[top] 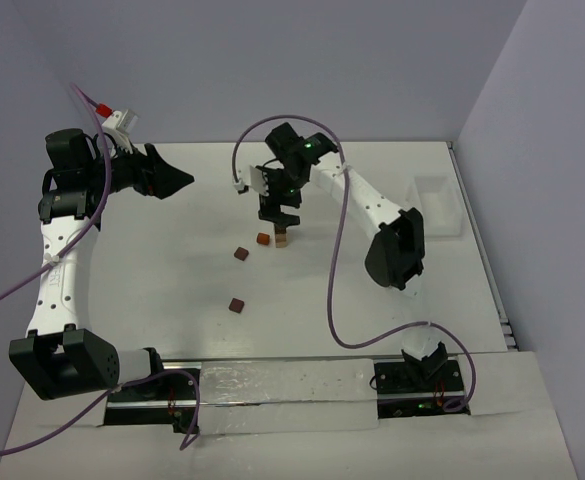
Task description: Build the wood block tower
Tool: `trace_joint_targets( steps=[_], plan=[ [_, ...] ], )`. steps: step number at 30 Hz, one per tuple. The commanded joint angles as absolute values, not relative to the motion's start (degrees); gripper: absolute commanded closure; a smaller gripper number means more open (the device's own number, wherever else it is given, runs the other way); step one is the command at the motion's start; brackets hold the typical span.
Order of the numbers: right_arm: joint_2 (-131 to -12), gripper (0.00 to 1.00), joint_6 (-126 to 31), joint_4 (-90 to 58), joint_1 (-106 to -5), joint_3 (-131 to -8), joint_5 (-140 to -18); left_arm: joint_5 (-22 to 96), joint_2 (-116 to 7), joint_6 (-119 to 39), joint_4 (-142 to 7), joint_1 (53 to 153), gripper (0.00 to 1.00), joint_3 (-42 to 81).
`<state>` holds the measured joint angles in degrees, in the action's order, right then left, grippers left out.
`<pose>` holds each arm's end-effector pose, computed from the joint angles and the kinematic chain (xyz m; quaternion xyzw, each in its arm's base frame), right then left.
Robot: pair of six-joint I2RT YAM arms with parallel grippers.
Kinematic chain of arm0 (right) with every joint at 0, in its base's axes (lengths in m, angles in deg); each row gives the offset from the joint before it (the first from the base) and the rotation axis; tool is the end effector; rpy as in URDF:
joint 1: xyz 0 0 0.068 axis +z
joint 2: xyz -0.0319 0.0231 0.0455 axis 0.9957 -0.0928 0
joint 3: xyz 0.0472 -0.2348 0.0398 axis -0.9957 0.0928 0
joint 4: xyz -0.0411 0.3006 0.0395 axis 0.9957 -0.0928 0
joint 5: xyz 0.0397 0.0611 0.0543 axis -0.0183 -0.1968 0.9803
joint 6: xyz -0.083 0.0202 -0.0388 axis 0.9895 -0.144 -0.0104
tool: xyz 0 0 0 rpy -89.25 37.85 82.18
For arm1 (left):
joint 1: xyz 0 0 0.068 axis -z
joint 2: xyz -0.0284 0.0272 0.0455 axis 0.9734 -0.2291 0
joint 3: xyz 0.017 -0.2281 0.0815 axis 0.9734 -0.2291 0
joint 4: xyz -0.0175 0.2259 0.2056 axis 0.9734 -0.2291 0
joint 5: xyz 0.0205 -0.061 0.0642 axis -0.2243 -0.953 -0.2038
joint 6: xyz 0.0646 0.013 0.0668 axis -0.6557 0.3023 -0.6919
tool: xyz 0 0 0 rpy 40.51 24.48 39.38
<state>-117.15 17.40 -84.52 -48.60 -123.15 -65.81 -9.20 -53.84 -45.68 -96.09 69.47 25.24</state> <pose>0.3936 0.3247 0.2287 -0.7308 0.6289 0.1394 0.2258 0.3645 -0.0227 0.3667 0.1660 0.7657 -0.3732 0.4968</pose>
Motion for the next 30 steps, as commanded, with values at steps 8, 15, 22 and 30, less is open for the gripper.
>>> trace_joint_targets(
  steps=[8, 15, 22, 30],
  plan=[
    [-92.8, 0.00, 5.9, -76.7, -54.3, -117.4, -52.9, -2.3, -53.8, -57.7, -101.8, 69.4, 0.01, 26.8],
    [-81.3, 0.00, -7.9, -65.1, -63.6, -99.4, -52.3, 20.6, -58.5, -53.9, -103.5, 74.6, 0.01, 26.4],
    [-71.5, 0.00, -16.7, -55.3, -70.3, -81.7, -58.3, 44.1, -57.9, -53.2, -97.6, 95.8, 0.04, 15.4],
    [-68.8, 0.00, -20.4, -53.2, -75.7, -77.9, -54.9, 43.9, -67.1, -46.8, -97.5, 99.7, 0.30, 14.9]
  ],
)
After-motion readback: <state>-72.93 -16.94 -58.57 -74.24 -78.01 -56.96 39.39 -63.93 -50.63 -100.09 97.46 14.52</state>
